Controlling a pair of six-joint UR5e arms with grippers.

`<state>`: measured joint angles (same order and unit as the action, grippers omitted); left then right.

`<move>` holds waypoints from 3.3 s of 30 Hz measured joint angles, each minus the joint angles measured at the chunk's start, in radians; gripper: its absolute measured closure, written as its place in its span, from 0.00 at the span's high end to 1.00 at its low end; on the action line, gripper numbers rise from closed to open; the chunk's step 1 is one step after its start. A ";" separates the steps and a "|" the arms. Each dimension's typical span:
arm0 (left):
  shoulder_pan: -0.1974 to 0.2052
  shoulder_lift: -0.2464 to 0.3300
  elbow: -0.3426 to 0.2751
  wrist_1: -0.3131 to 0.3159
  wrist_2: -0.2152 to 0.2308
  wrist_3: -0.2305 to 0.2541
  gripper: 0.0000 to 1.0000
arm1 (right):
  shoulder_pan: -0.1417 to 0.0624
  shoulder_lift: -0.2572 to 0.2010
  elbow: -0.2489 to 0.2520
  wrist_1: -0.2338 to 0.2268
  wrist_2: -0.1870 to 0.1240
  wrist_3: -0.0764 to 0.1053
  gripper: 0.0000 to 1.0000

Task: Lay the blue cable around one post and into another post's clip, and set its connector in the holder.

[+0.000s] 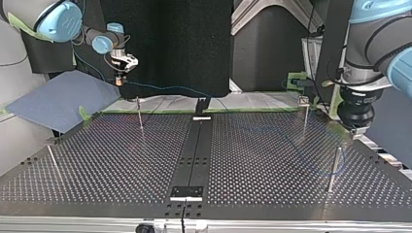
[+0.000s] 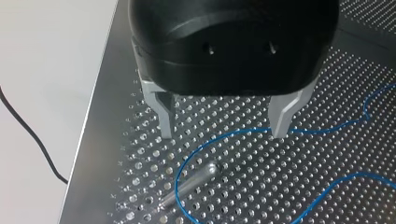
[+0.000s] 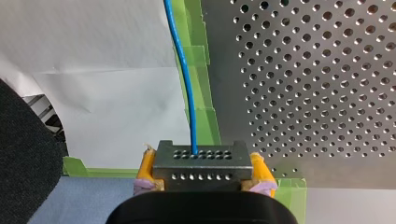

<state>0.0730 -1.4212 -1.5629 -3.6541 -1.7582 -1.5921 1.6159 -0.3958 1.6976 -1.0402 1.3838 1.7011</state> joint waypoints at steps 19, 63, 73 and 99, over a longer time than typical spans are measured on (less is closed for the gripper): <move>-0.039 0.044 -0.045 0.046 0.083 0.037 1.00 | 0.000 -0.018 0.001 0.025 -0.016 -0.015 0.00; -0.407 -0.260 -0.340 0.424 -0.036 -0.227 1.00 | -0.026 -0.076 0.019 0.031 -0.091 -0.015 0.00; -0.488 -0.342 -0.331 0.506 -0.021 -0.197 1.00 | -0.034 -0.076 0.018 -0.021 -0.139 0.006 0.00; -0.701 -0.555 -0.129 0.718 0.029 -0.230 1.00 | -0.032 -0.076 0.019 -0.012 -0.152 -0.022 0.00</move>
<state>-0.6276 -1.9758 -1.6915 -2.9360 -1.7295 -1.8224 1.5840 -0.4718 1.7162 -1.0521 1.2319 1.6787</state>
